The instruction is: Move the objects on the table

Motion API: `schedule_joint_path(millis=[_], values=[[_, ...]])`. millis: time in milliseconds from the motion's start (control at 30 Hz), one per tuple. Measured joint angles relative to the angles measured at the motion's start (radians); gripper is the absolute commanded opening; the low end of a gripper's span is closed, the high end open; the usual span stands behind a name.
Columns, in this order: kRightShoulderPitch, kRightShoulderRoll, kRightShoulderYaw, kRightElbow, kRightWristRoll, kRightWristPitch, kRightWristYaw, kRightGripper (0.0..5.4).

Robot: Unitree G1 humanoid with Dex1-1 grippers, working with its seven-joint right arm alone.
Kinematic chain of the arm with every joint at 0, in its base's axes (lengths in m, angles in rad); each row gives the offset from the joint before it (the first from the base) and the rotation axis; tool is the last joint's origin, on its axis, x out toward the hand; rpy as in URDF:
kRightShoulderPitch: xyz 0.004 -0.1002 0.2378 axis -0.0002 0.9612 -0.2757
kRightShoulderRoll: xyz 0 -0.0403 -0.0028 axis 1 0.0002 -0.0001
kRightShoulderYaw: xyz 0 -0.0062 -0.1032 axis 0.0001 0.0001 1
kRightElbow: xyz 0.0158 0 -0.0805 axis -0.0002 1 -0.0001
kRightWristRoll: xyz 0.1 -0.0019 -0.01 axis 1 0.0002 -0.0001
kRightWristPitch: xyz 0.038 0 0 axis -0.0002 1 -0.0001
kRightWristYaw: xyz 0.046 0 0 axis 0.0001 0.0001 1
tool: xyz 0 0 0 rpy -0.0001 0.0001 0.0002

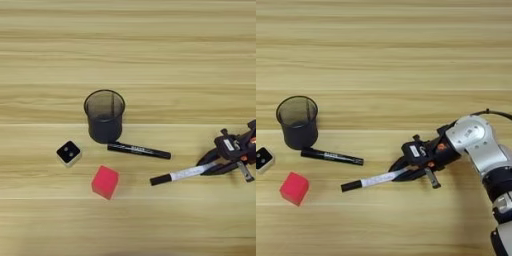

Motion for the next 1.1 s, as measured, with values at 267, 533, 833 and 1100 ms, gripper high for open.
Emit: schedule_joint_path(millis=[267,533,833,1100], values=[[-0.014,0.011,0.002,0.027,-0.001,-0.021,-0.010,1.76],[0.014,0.022,-0.002,-0.016,0.061,0.047,0.042,2.85],[0.041,0.024,-0.024,-0.200,0.345,0.297,0.042,3.82],[0.056,0.042,-0.079,-0.268,0.401,0.399,0.037,4.66]])
